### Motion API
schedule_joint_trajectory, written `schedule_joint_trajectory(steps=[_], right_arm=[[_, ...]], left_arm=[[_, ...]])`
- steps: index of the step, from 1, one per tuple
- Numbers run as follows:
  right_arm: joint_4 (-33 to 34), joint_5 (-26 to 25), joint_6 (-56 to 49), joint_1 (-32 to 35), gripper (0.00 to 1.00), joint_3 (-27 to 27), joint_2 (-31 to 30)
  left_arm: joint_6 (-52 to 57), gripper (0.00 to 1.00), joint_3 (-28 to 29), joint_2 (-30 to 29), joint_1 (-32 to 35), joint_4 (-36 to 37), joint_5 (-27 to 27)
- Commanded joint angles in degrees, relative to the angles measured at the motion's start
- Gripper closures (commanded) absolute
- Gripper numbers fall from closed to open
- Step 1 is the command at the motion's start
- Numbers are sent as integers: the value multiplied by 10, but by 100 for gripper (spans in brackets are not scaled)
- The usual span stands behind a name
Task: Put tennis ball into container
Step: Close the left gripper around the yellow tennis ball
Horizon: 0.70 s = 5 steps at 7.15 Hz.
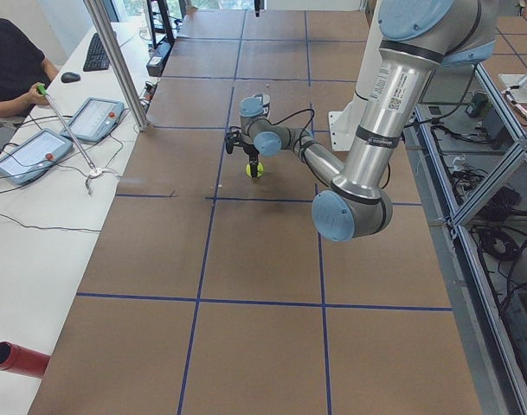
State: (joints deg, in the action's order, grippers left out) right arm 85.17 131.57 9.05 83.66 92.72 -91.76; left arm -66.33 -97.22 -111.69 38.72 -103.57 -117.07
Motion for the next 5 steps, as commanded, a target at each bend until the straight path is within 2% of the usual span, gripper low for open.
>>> schedule_joint_trajectory(steps=[1, 4, 5], right_arm=[[0, 0, 0, 0, 0, 0, 0], [0, 0, 0, 0, 0, 0, 0], [0, 0, 0, 0, 0, 0, 0]], left_arm=[[-1, 0, 8, 1, -2, -14, -1], [-4, 0, 8, 0, -6, -18, -2], [-5, 22, 8, 1, -10, -19, -1]])
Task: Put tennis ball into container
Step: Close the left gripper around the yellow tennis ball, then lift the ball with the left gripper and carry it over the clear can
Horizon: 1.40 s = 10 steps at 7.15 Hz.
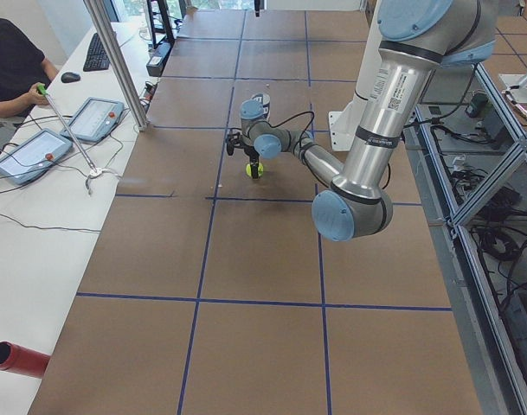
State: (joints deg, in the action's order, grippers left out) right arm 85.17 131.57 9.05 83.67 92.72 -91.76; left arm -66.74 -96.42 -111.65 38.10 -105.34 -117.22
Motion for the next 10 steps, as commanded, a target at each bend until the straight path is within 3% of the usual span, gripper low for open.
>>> schedule_joint_trajectory(steps=[1, 2, 3, 5, 6, 7, 8, 9, 10], right_arm=[[0, 0, 0, 0, 0, 0, 0], [0, 0, 0, 0, 0, 0, 0], [0, 0, 0, 0, 0, 0, 0], [0, 0, 0, 0, 0, 0, 0], [0, 0, 0, 0, 0, 0, 0], [0, 0, 0, 0, 0, 0, 0], [0, 0, 0, 0, 0, 0, 0], [0, 0, 0, 0, 0, 0, 0], [0, 0, 0, 0, 0, 0, 0]], left_arm=[[-1, 72, -3, -1, -4, -1, 0], [0, 100, -21, 1, 0, 1, 0], [4, 100, -85, 19, 10, 30, 0], [11, 100, -222, 9, 52, 226, -1], [12, 100, -280, -30, 62, 326, -14], [7, 100, -293, -84, 62, 393, -53], [-15, 100, -287, -122, 58, 406, -81], [-67, 100, -246, -167, 52, 394, -87], [-90, 100, -165, -223, 24, 359, -87]])
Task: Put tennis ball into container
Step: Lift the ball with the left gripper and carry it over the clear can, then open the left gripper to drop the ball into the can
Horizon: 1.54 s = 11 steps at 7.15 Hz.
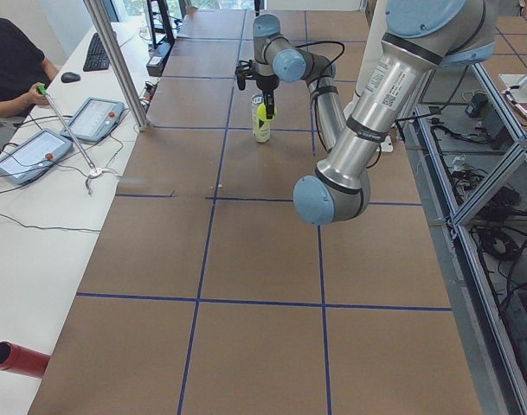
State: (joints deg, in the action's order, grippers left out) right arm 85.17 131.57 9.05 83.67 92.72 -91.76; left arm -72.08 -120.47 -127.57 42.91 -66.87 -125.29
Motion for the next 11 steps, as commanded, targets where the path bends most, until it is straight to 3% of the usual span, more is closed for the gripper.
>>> schedule_joint_trajectory(steps=[1, 8, 9, 11], right_arm=[[0, 0, 0, 0, 0, 0, 0], [0, 0, 0, 0, 0, 0, 0], [0, 0, 0, 0, 0, 0, 0], [0, 0, 0, 0, 0, 0, 0]], left_arm=[[-38, 100, 114, -72, -25, -77, -7], [-37, 100, 143, -82, -24, -140, -7], [-33, 1, 143, -77, -22, -142, -7], [-37, 0, 140, -77, -21, -140, -7]])
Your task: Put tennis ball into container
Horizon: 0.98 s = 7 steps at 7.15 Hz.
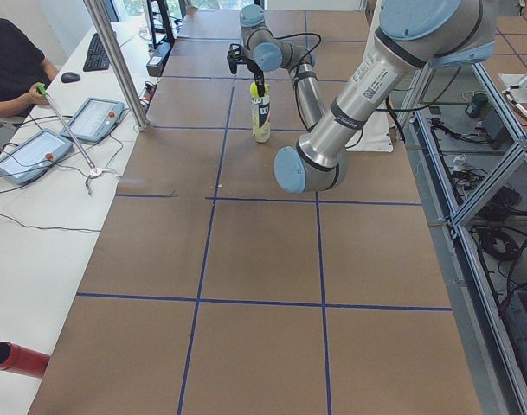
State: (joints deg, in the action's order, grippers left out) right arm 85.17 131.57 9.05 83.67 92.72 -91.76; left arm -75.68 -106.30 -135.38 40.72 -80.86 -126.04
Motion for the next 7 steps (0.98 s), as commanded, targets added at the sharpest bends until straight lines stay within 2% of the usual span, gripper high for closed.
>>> schedule_joint_trajectory(steps=[1, 2, 4, 6, 7], right_arm=[[0, 0, 0, 0, 0, 0, 0], [0, 0, 0, 0, 0, 0, 0], [0, 0, 0, 0, 0, 0, 0], [0, 0, 0, 0, 0, 0, 0], [0, 0, 0, 0, 0, 0, 0]], left_arm=[[-1, 0, -6, 1, 1, 2, 0], [-1, 0, -12, 1, 8, 3, 0], [1, 0, -66, 40, 38, 10, 0], [45, 0, -68, 93, 130, 9, -61], [146, 0, -67, 133, 179, 10, -65]])
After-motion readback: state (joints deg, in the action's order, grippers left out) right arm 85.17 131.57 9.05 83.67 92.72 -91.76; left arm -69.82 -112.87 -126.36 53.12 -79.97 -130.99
